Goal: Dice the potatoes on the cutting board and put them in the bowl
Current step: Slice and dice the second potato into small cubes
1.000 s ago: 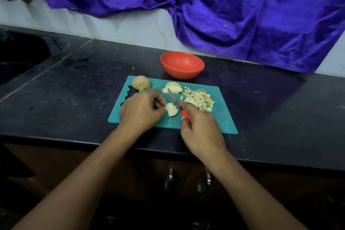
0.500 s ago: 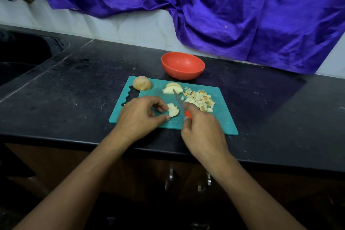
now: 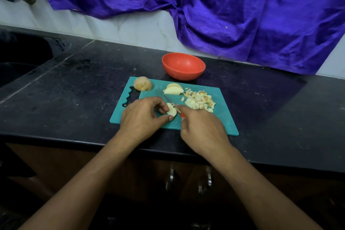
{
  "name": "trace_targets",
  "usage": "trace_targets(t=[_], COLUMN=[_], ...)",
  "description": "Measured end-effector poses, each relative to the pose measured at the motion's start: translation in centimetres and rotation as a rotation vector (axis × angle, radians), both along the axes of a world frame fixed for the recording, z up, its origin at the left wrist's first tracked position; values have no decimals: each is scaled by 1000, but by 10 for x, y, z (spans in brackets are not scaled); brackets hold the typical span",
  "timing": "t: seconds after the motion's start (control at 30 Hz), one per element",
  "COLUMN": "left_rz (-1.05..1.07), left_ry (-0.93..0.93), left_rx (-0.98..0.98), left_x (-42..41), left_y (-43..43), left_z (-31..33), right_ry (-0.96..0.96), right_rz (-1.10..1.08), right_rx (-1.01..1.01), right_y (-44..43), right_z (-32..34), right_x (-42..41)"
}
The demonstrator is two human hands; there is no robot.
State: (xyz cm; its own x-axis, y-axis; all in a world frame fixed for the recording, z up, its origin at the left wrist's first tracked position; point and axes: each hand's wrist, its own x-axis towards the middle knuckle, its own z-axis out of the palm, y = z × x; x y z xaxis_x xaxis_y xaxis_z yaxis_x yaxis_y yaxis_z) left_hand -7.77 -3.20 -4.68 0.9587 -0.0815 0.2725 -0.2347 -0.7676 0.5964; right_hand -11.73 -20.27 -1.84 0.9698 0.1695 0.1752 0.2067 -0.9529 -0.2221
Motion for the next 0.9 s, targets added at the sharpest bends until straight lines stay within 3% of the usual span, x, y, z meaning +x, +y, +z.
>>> trace_targets(t=[0.2,0.9], left_rz=[19,59], left_ry=[-5,-25], left_rx=[-43,-42], left_x=[3,10], left_y=[4,6], left_z=[-1,-5], right_ry=[-38,-78], right_rz=[-47,38], right_rx=[150,123], right_y=[-4,10], right_z=[2,-7], right_x=[-8,-10])
